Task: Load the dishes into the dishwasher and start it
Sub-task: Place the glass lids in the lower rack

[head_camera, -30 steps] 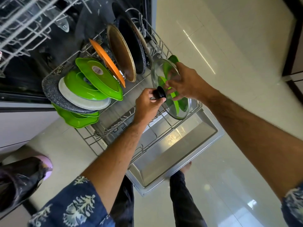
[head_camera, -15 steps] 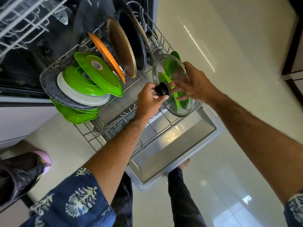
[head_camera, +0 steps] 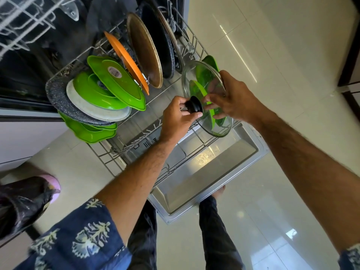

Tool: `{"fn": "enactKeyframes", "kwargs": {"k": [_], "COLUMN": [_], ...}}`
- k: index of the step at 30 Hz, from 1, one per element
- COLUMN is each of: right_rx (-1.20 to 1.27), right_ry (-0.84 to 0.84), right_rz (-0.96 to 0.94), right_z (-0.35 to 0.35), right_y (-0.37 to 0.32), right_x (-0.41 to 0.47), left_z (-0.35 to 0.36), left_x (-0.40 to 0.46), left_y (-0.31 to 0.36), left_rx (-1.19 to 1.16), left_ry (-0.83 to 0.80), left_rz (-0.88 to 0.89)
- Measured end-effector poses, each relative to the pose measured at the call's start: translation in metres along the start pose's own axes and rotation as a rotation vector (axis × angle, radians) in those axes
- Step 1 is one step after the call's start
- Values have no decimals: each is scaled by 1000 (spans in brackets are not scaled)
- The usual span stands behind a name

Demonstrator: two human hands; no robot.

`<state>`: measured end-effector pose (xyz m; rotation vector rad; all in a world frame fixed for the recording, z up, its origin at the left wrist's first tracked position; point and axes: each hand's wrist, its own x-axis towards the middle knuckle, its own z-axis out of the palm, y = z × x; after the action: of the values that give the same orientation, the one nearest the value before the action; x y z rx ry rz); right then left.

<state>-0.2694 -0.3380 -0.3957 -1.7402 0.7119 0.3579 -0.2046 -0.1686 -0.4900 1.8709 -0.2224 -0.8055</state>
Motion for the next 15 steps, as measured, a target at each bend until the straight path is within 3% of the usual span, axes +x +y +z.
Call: {"fn": "enactKeyframes", "kwargs": {"k": [11,15], "right_rx": [185,99], "right_ry": [-8,-32], "right_rz": [89,60], "right_z": [-24,-15], "right_y": [9,-2], "right_x": [1,6], "left_z": [10,10], "left_x": [4,-5], "left_y": [-5,-60], "left_rx": [24,280], "left_ry": [-58,-156], "left_rz": [66,6]}}
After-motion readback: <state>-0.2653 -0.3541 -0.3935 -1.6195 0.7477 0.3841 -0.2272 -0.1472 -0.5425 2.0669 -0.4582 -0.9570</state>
